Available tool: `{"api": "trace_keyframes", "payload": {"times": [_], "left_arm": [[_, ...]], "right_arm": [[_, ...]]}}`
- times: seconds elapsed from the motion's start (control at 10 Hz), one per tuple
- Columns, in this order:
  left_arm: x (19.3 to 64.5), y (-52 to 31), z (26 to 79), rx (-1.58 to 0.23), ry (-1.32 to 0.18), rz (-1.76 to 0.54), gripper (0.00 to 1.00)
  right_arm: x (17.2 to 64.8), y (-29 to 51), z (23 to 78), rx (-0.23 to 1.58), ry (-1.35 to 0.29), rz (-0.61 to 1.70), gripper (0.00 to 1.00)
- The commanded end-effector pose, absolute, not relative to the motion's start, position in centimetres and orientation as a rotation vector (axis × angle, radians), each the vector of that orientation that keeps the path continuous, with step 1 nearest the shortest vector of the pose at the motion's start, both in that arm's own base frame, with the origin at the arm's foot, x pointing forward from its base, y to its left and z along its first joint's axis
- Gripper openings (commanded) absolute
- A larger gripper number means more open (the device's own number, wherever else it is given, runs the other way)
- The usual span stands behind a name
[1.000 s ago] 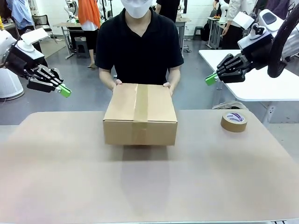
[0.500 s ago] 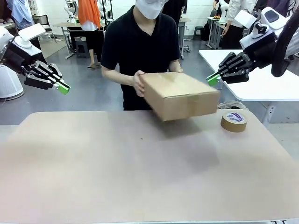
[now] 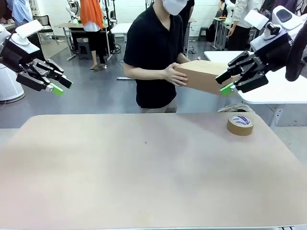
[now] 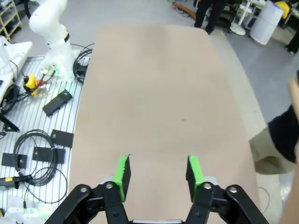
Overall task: Wrap the clocks to prevent damage.
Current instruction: After the human seals the box with tape, release both hands from the side flaps of the Package Box.
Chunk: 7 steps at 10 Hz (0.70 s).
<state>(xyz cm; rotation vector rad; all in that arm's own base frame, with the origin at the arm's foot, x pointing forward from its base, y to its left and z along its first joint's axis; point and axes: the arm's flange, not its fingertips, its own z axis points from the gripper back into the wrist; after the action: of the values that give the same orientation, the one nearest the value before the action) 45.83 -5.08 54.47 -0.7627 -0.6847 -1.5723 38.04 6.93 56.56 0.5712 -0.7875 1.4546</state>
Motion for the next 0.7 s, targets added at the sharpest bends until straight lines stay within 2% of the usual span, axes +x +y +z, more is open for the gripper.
{"api": "trace_keyframes", "payload": {"times": [0.0, 0.2, 0.3, 0.4, 0.6], "left_arm": [[45.54, -5.14, 54.70, -0.741, -0.659, -1.550, 1.00], [45.22, -5.04, 54.67, -0.739, -0.660, -1.548, 1.00], [45.35, -4.98, 54.72, -0.736, -0.653, -1.547, 0.90], [45.56, -4.92, 54.80, -0.734, -0.651, -1.545, 0.99], [45.28, -4.87, 54.76, -0.729, -0.654, -1.540, 1.00]], "right_arm": [[38.14, 6.94, 56.07, 0.604, -0.737, 1.436, 1.00], [38.02, 6.88, 56.03, 0.616, -0.723, 1.432, 1.00], [37.99, 6.89, 56.02, 0.614, -0.713, 1.433, 1.00], [38.09, 6.85, 56.03, 0.612, -0.710, 1.428, 1.00], [37.90, 6.80, 55.94, 0.616, -0.701, 1.430, 1.00]]}}
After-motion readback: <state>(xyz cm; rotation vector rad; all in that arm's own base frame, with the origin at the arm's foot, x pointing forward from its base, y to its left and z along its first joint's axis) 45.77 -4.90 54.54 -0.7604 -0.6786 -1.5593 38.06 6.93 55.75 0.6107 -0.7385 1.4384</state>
